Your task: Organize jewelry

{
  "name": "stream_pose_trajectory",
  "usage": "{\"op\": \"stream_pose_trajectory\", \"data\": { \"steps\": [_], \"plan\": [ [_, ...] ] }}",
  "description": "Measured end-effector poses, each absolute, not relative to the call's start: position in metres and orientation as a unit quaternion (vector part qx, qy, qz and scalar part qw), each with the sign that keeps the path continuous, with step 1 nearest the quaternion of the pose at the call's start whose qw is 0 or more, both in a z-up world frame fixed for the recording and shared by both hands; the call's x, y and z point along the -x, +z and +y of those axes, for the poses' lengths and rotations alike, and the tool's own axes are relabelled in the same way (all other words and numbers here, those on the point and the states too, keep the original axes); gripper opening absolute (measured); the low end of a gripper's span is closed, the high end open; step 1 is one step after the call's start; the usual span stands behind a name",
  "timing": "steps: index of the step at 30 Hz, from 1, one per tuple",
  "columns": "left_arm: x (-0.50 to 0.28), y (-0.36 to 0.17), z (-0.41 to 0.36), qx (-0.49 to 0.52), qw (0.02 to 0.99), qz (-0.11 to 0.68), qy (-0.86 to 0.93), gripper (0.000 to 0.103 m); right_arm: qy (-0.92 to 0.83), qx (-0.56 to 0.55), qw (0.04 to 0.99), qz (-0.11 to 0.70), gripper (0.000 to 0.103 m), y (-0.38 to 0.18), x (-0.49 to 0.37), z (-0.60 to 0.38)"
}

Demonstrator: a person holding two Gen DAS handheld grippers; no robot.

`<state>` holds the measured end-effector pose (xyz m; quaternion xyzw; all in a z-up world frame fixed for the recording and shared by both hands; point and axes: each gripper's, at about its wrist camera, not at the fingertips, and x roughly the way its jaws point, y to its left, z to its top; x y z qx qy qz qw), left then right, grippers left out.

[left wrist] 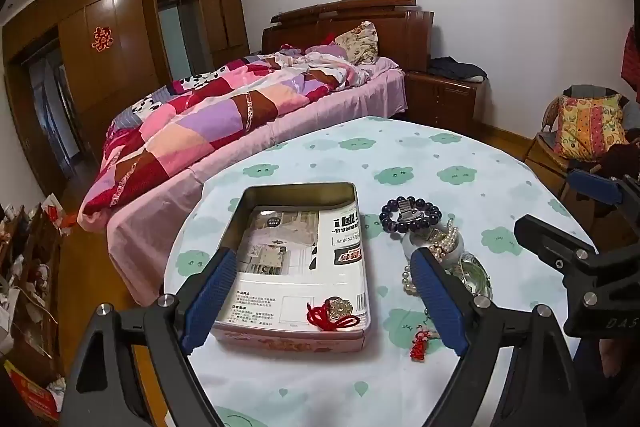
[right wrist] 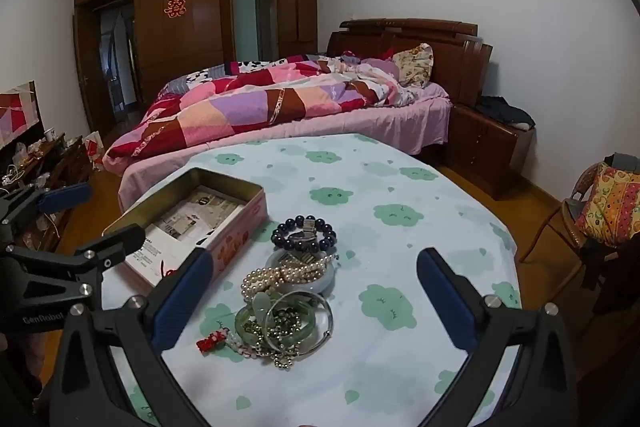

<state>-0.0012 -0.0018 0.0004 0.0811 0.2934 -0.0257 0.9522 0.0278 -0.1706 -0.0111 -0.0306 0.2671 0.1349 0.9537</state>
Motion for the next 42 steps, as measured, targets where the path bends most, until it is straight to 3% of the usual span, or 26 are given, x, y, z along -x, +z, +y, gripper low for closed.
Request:
{"op": "stream_pose_trajectory", "data": {
  "steps": [42],
  "plan": [
    [-0.003, -0.004, 0.003, -0.071, 0.951, 0.299, -0.017, 0.088, 0.133, 0.033, 0.950, 0.279, 0.103, -0.017, -0.028, -0.169]
  ]
}}
